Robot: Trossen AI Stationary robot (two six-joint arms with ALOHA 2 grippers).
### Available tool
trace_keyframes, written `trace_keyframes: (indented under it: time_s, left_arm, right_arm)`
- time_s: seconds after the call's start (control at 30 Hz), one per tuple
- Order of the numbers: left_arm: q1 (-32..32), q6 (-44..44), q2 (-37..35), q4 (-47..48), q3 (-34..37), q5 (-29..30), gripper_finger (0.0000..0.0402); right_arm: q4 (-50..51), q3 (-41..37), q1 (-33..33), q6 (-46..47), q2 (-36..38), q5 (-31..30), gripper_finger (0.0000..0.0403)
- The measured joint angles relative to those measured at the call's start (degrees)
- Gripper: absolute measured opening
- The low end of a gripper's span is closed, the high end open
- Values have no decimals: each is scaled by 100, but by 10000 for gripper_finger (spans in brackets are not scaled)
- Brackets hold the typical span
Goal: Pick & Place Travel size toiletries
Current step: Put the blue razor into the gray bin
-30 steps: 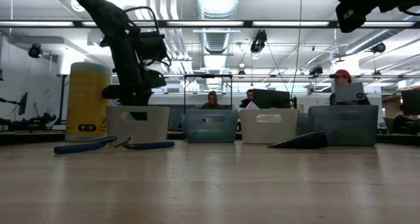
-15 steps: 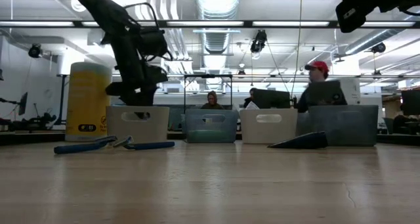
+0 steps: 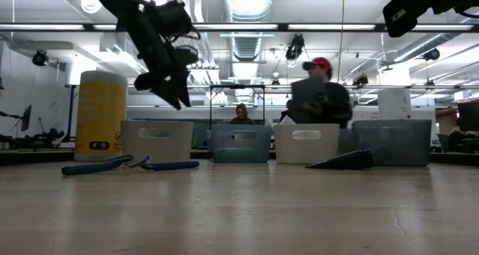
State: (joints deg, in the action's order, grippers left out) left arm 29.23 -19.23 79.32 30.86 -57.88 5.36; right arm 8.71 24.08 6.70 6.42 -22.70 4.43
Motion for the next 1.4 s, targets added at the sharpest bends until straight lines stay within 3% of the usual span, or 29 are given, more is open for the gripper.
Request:
trace_keyframes:
  time_s: [0.33,0.77,1.2,1.4]
  left_arm:
    - [-847,21,-514,-438,-29,33,172]
    - [-2645,79,-644,-432,-25,31,172]
    - [-3954,-1640,-234,17,6,85,172]
    - [-3961,-2506,198,23,6,822,172]
  right_arm:
    - [0,0,0,0,-2,2,84]
    - [0,0,0,0,0,2,116]
    - [0,0,0,0,0,0,148]
    - [-2,0,0,0,-1,1,162]
